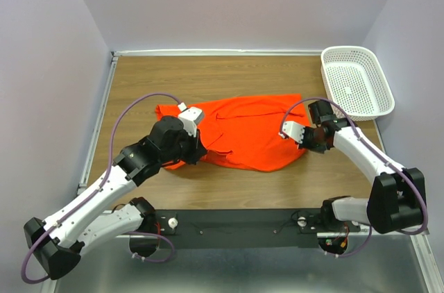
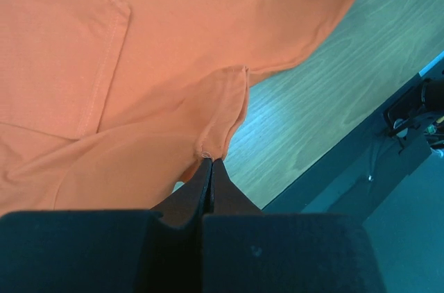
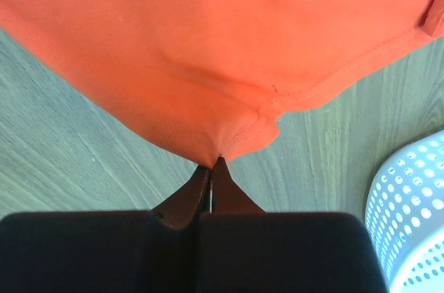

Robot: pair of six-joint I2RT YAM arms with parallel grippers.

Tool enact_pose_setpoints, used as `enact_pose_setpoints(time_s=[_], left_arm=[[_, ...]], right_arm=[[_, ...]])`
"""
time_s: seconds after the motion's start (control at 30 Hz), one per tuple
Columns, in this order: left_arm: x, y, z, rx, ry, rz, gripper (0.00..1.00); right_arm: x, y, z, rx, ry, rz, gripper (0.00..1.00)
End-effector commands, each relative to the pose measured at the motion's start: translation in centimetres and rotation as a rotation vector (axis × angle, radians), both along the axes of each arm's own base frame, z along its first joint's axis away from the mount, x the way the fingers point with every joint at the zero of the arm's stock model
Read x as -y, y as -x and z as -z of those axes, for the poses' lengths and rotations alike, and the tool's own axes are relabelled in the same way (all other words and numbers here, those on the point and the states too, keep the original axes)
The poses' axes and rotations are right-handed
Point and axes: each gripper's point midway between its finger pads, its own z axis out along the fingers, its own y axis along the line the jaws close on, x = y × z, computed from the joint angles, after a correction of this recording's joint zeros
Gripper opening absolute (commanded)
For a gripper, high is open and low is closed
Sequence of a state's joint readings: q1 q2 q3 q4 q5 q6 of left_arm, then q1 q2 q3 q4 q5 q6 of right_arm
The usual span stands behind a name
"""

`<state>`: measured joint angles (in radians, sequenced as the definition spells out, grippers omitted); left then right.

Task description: Fold and stack the t-shirts

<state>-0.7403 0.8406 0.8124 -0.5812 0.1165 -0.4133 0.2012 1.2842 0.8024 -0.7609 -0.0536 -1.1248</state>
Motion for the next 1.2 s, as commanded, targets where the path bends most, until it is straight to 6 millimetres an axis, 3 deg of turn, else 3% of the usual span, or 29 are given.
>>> enact_pose_setpoints(time_s=[0.0, 0.37, 0.73, 1.17], left_arm=[[-1.0, -0.9, -1.9, 0.043, 0.009, -0.07, 0.0], [-3.5, -2.8, -3.5, 0.097, -0.011, -0.179, 0.0], [-5.2, -6.5, -3.5, 0.141, -0.102, -0.255, 0.0], [-5.3, -8.3, -2.1, 0.125, -0.173, -0.222, 0.0]], right_arm=[[0.3, 0.0, -0.3, -0.024, 0.003, 0.033, 0.01], [1.5, -0.7, 0.3, -0.051, 0.029, 0.091, 0.01], [1.3, -3.2, 0.5, -0.062, 0.002, 0.138, 0.02], [1.3, -6.0, 0.6, -0.058, -0.002, 0.181, 0.02]])
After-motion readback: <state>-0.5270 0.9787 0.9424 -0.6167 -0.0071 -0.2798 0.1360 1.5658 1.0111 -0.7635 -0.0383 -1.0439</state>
